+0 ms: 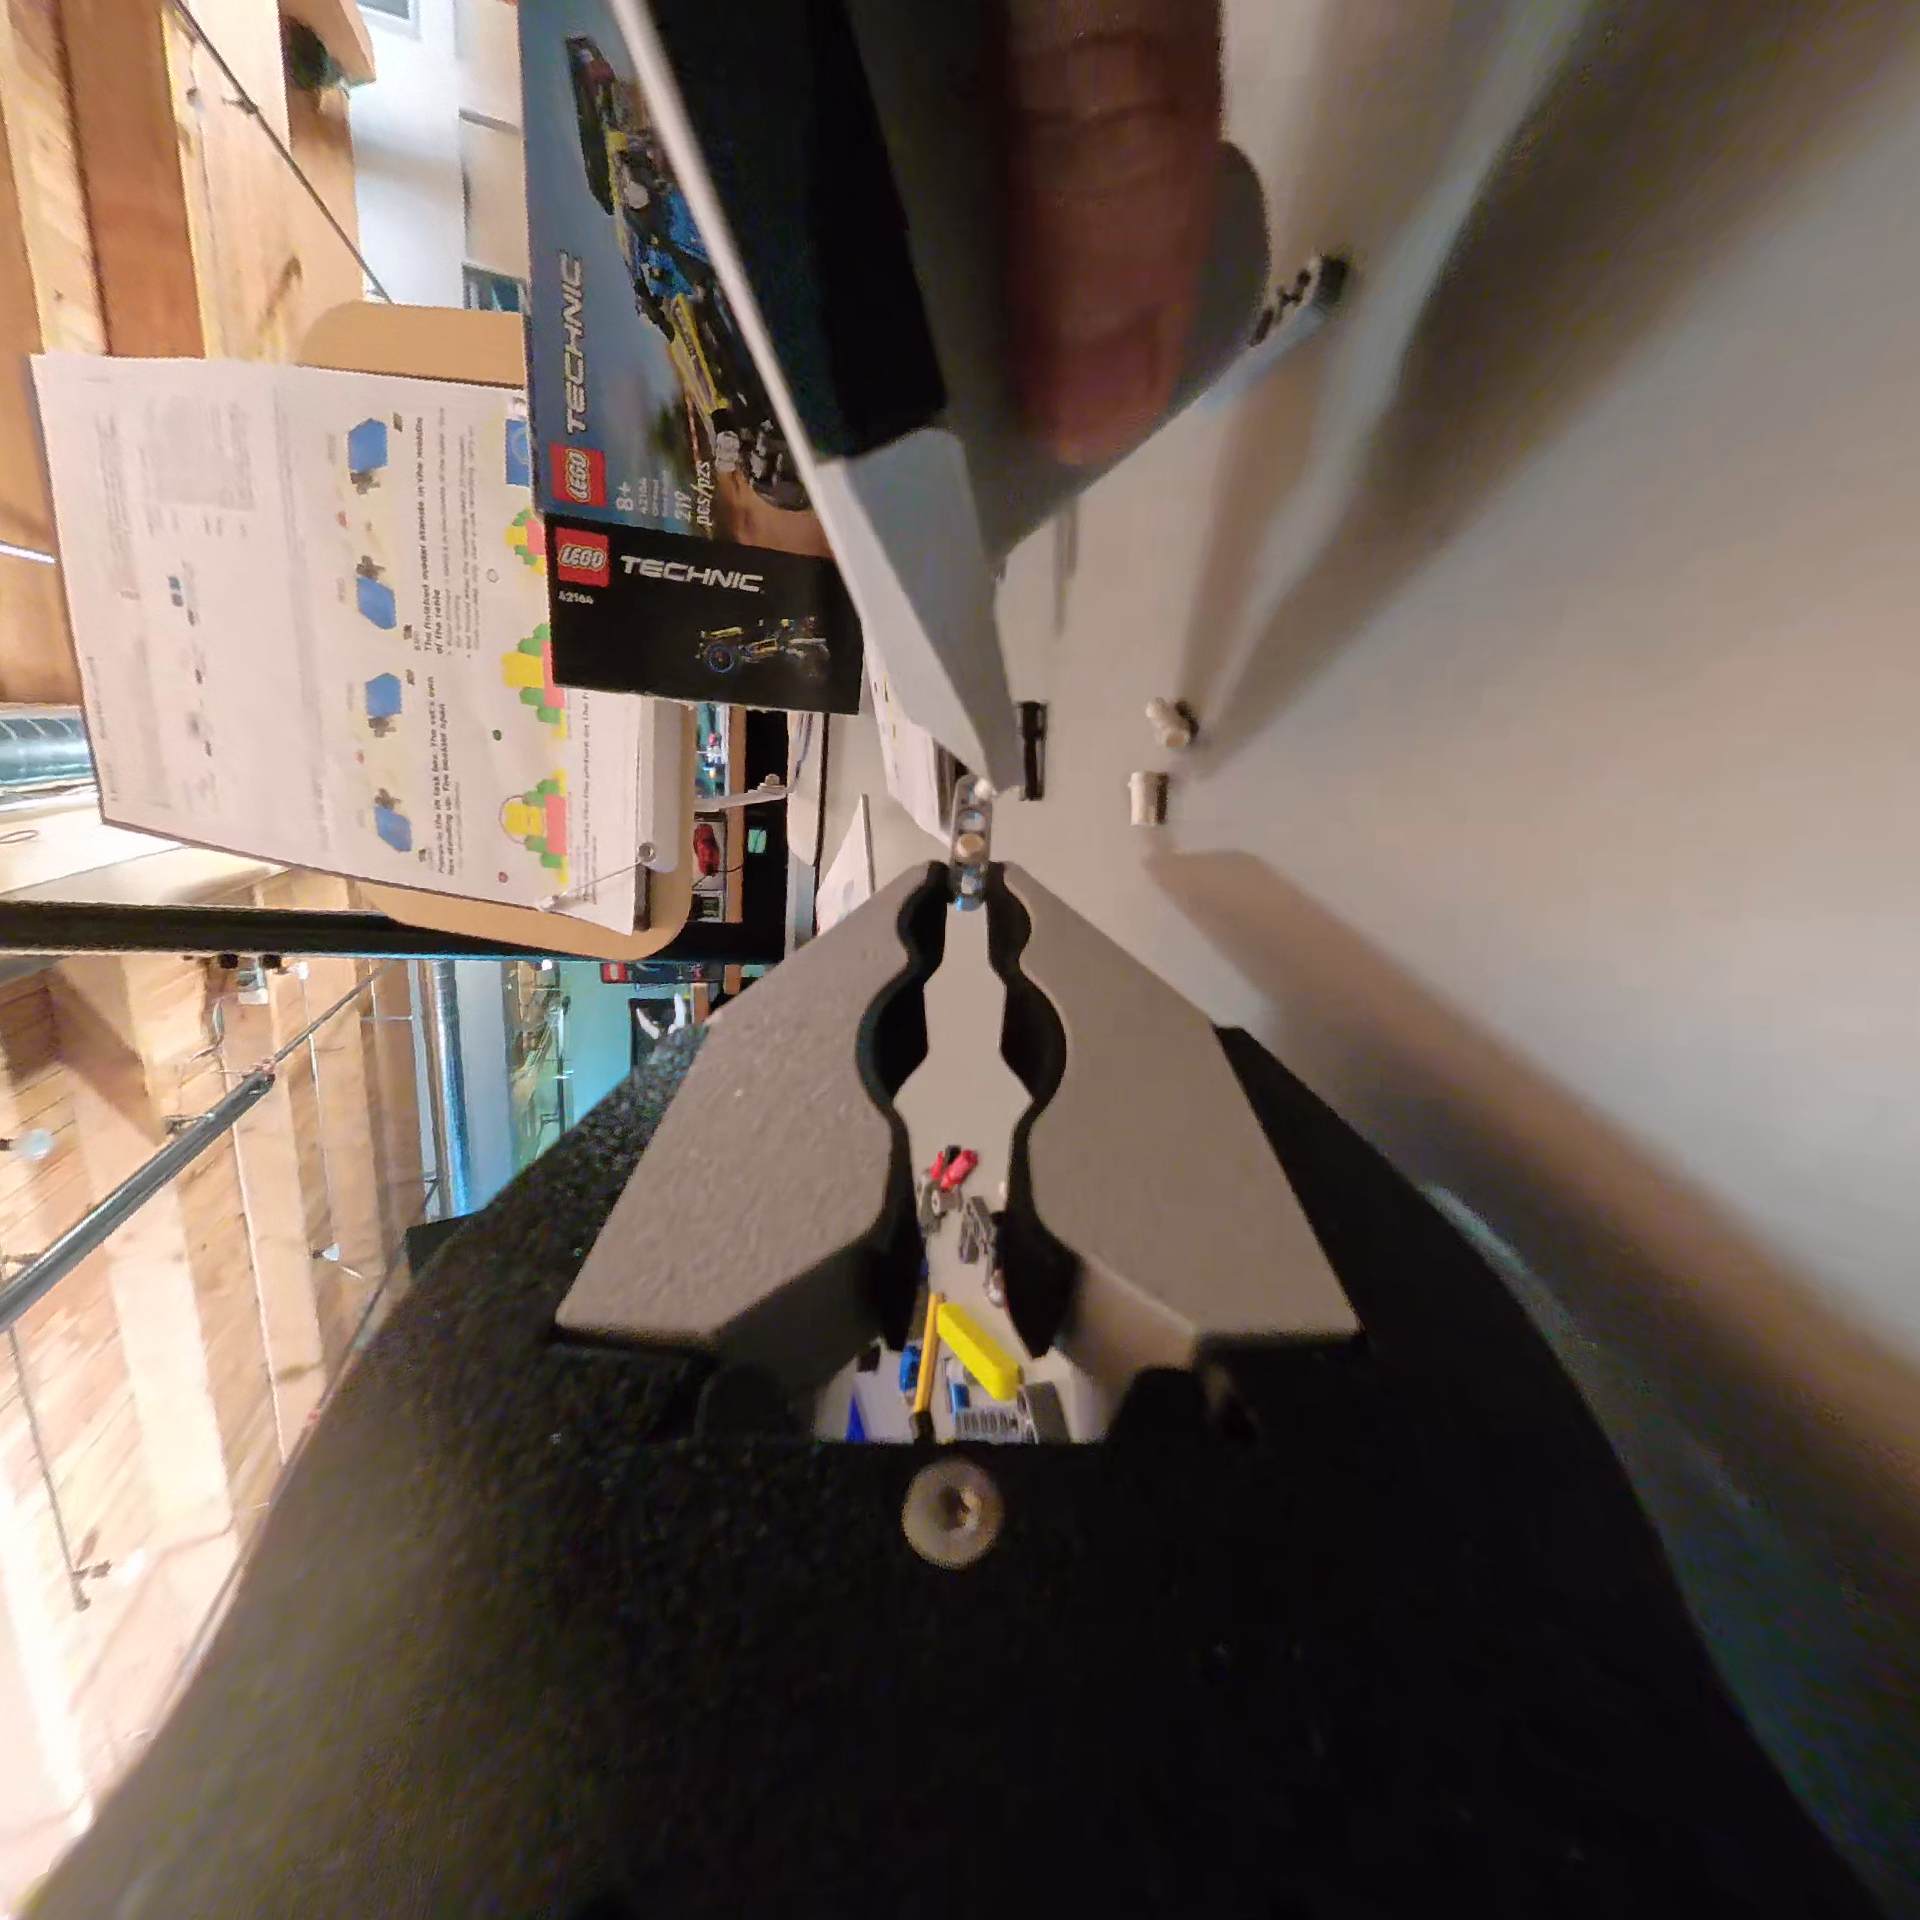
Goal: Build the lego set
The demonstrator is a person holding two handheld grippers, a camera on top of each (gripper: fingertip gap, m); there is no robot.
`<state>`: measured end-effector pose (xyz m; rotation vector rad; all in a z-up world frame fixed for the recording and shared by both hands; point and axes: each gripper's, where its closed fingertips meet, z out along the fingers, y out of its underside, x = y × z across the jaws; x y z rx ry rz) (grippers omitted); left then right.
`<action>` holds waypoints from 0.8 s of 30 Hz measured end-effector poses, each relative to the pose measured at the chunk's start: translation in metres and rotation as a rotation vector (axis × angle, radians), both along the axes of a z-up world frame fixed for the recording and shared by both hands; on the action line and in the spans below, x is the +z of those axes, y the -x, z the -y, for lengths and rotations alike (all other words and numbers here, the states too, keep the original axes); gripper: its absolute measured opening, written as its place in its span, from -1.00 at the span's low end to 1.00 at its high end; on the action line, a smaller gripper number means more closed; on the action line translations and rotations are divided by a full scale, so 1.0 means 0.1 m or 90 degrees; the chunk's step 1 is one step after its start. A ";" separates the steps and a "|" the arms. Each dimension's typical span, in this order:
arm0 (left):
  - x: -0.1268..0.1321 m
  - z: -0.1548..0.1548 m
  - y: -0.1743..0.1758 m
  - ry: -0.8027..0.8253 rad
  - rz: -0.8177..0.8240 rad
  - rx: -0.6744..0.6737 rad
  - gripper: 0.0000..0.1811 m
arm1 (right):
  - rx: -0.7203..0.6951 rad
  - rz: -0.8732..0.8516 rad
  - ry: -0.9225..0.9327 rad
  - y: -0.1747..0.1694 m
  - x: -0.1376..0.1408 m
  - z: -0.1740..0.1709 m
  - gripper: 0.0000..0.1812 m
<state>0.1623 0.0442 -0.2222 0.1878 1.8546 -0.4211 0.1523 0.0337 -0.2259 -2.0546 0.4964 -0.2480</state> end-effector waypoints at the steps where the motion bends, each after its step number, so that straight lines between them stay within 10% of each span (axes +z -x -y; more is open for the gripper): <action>1: -0.01 0.01 0.01 -0.008 -0.001 -0.002 -0.94 | 0.001 -0.006 -0.003 0.00 0.00 0.00 -0.96; 24: -0.24 0.06 0.07 -0.015 -0.100 -0.038 -0.94 | 0.036 0.100 0.152 -0.01 -0.24 0.00 -0.96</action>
